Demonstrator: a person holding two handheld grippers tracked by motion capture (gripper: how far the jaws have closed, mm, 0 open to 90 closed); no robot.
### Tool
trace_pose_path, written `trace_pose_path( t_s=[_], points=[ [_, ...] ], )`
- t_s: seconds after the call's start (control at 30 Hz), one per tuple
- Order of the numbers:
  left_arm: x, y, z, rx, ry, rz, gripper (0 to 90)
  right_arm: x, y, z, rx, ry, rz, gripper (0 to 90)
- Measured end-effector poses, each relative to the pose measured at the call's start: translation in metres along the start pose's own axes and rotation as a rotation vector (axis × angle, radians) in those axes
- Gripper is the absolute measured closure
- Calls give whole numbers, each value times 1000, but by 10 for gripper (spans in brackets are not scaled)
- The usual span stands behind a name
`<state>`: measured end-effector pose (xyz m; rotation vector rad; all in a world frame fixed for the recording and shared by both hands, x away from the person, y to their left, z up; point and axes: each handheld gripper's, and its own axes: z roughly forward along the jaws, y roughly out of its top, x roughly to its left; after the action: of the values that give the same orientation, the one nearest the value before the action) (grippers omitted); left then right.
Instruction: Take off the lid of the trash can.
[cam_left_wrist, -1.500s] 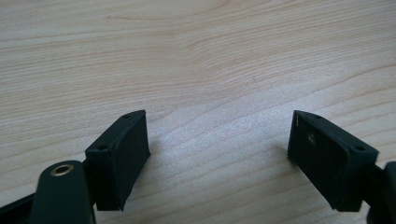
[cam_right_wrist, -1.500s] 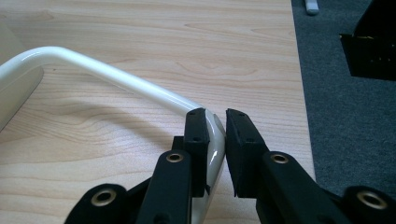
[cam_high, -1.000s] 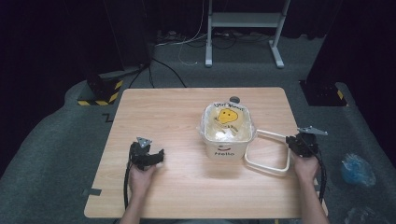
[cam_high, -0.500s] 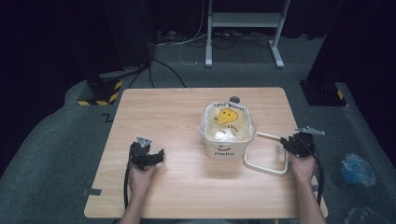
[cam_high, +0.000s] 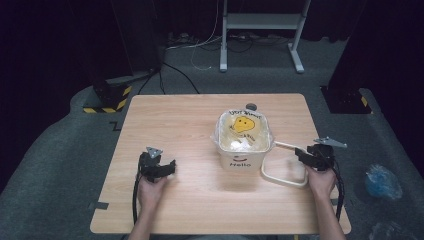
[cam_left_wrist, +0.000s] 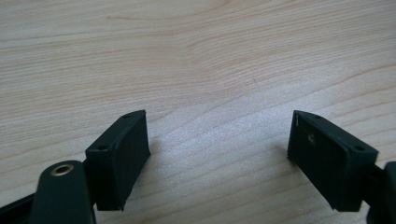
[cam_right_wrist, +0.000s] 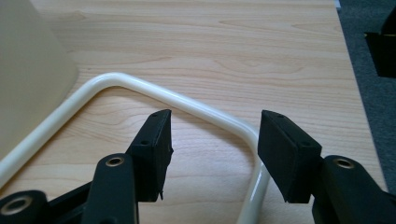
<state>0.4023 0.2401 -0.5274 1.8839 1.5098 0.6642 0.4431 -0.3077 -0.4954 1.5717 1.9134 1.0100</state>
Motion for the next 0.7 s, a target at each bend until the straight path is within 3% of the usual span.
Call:
trace_pose_path(
  t_s=[0.23, 0.43, 0.7],
  points=[
    [0, 0, 0, -1, -1, -2, 207, 15, -12, -6, -1, 17, -25, 436],
    [0, 0, 0, -1, -2, -3, 208, 35, -28, -9, 6, 27, -82, 422],
    [0, 0, 0, 0, -1, -3, 209, 49, -41, -6, 10, 13, -118, 405]
  ],
)
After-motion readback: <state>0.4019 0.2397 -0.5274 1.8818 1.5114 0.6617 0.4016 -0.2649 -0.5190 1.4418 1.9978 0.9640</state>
